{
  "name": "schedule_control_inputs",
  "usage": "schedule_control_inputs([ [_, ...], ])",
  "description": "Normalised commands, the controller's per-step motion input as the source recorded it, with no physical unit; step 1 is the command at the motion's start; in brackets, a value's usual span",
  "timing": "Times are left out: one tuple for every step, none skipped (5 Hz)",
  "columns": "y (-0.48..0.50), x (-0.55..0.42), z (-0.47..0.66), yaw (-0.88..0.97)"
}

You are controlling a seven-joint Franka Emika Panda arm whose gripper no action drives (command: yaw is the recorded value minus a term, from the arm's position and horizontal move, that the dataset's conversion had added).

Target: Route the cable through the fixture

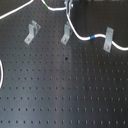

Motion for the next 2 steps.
schedule_control_inputs([
  [0.000, 0.000, 0.00, 0.04],
  [-0.215, 0.091, 0.19, 0.46],
])
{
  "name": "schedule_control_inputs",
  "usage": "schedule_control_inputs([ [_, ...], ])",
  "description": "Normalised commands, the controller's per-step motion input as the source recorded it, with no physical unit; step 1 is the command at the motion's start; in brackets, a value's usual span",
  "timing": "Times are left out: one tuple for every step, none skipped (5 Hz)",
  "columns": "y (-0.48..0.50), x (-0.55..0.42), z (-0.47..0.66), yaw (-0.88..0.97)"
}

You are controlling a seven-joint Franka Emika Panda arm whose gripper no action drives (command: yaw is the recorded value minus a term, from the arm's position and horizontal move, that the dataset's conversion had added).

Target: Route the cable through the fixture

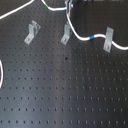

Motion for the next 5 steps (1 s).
schedule_control_inputs([
  [-0.021, 0.006, 0.16, 0.85],
  [0.000, -0.039, 0.16, 0.55],
  [0.000, 0.001, 0.08, 0.30],
  [0.232, 0.034, 0.20, 0.21],
  [0.178, 0.074, 0.19, 0.13],
])
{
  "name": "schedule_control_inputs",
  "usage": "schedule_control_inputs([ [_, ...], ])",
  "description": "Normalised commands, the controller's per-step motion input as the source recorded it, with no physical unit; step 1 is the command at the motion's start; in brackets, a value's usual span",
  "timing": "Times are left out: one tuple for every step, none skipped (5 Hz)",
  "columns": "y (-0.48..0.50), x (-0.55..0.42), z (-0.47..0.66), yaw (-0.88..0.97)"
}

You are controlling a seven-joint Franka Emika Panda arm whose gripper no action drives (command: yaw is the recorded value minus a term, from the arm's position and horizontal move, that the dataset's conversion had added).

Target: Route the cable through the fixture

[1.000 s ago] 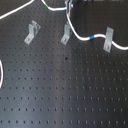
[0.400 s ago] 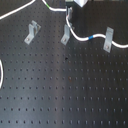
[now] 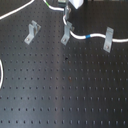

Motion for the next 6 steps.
schedule_control_inputs([
  [-0.067, 0.055, 0.17, 0.00],
  [-0.008, -0.010, 0.31, 0.00],
  [0.002, 0.003, 0.28, 0.00],
  [0.046, 0.021, 0.31, -0.12],
  [0.099, 0.014, 0.00, -0.22],
  [0.169, -0.056, 0.00, -0.09],
])
